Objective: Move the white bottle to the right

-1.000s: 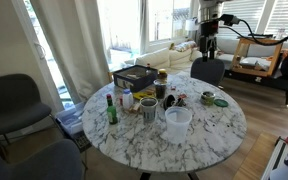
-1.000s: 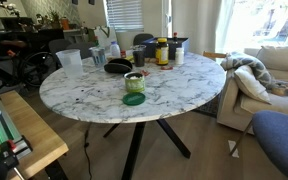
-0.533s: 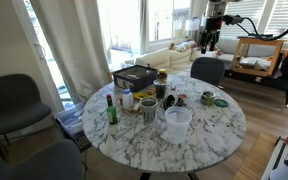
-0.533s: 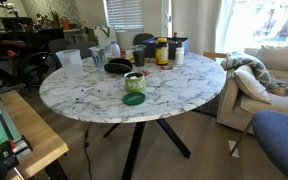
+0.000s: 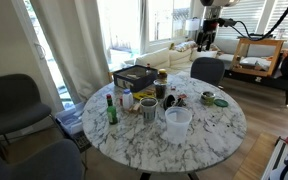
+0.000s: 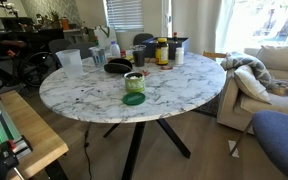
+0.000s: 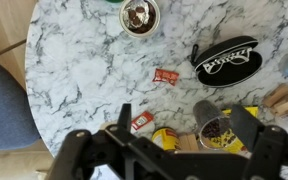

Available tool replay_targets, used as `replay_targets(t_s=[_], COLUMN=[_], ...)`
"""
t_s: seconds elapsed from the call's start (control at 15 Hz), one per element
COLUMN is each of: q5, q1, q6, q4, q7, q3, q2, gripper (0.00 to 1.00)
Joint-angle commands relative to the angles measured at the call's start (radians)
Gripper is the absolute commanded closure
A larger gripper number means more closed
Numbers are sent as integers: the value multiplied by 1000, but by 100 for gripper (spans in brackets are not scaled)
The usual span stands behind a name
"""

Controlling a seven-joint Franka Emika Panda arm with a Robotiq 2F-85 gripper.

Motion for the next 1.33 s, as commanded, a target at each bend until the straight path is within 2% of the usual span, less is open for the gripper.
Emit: replay_targets(t_s=[0.0,0.67,0.8,1.0,1.27], q5=[-1,4,-13,12,58], q1=[-28,-33,-60,-134,-240], q6=[-4,-14,-8,-8,-17], q4=[6,31,82,245,461], q7=[1,-1,16,-104,-199], q3=[28,27,12,-3,32], q2=[2,21,77,225,388], gripper=[0,0,0,0,0])
